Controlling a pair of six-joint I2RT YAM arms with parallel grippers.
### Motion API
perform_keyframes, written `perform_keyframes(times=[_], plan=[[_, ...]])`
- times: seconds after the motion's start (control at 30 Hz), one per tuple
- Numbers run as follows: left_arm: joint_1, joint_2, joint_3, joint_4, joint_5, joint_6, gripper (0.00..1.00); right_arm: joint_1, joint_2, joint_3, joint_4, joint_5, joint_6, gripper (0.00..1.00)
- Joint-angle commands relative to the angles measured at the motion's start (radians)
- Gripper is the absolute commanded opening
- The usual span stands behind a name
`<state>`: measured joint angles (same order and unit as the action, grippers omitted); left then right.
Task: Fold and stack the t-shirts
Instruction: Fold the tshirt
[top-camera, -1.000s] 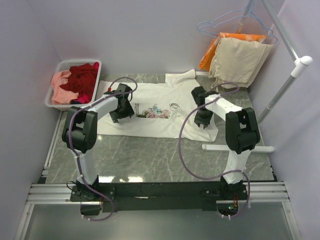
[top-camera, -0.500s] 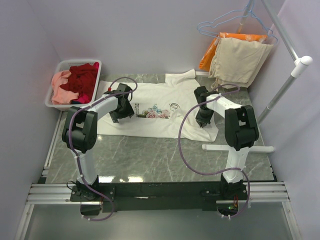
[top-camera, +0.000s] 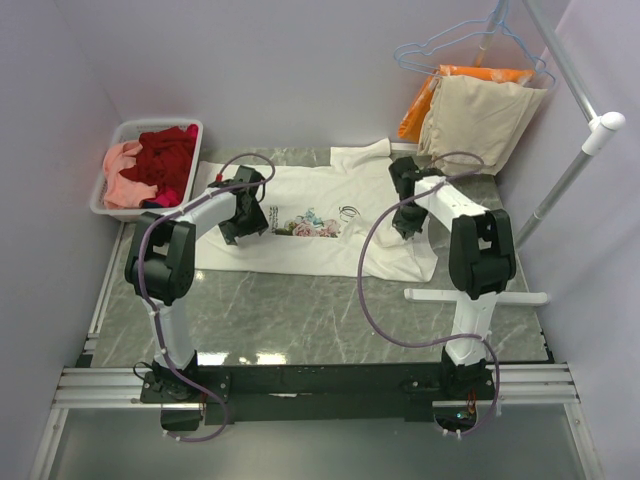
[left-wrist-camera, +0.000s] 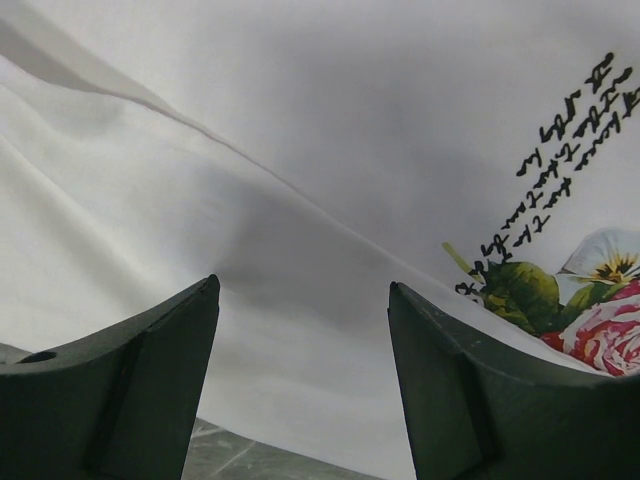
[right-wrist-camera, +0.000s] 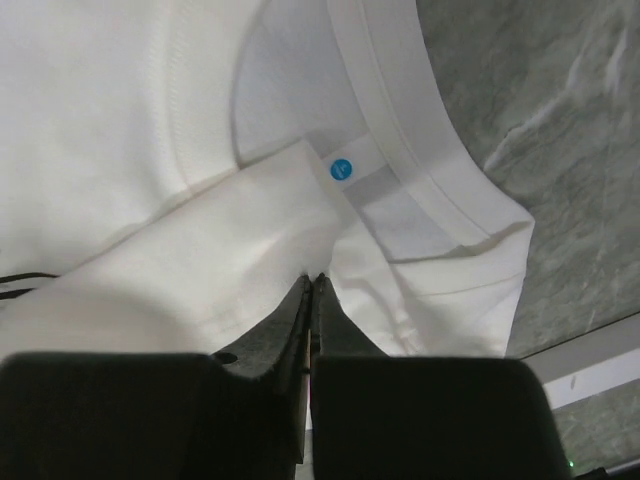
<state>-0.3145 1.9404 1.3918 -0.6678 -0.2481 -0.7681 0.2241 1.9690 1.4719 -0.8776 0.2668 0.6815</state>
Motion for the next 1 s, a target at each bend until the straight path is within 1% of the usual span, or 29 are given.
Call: perform_keyframes(times=[0.0, 0.17, 0.47, 0.53, 0.57, 0.7, 0.8, 0.9, 0.93, 0.97], plan=[[0.003, 0.008, 0.027, -0.013, -0.028, 0.004, 0.74, -0.009, -0.009, 0.138, -0.038, 0.057, -0.019, 0.0], [0.002, 0.009, 0.029, -0.016, -0.028, 0.001, 0.74, -0.015, 0.076, 0.244, -0.058, 0.06, -0.03, 0.0], [0.002, 0.003, 0.038, -0.035, -0.042, 0.006, 0.74, -0.048, 0.232, 0.453, -0.049, 0.015, -0.025, 0.0], [0.002, 0.005, 0.044, -0.041, -0.045, 0.006, 0.74, -0.052, 0.267, 0.482, -0.061, 0.009, -0.022, 0.11], [0.002, 0.003, 0.046, -0.042, -0.046, 0.006, 0.74, -0.052, 0.268, 0.481, -0.054, 0.009, -0.023, 0.19], [0.002, -0.009, 0.027, -0.035, -0.057, 0.007, 0.74, -0.054, 0.196, 0.391, 0.028, 0.049, -0.017, 0.4], [0.002, -0.017, 0.01, -0.032, -0.063, 0.007, 0.74, -0.057, 0.122, 0.32, 0.08, 0.083, -0.019, 0.42], [0.002, -0.031, -0.014, -0.042, -0.08, 0.004, 0.74, -0.057, 0.08, 0.289, 0.033, 0.088, -0.034, 0.42], [0.002, -0.034, -0.02, -0.045, -0.086, 0.0, 0.74, -0.058, 0.071, 0.281, -0.019, 0.089, -0.033, 0.42], [0.002, -0.044, -0.028, -0.064, -0.103, -0.003, 0.74, -0.058, 0.061, 0.24, -0.036, 0.088, -0.036, 0.41]])
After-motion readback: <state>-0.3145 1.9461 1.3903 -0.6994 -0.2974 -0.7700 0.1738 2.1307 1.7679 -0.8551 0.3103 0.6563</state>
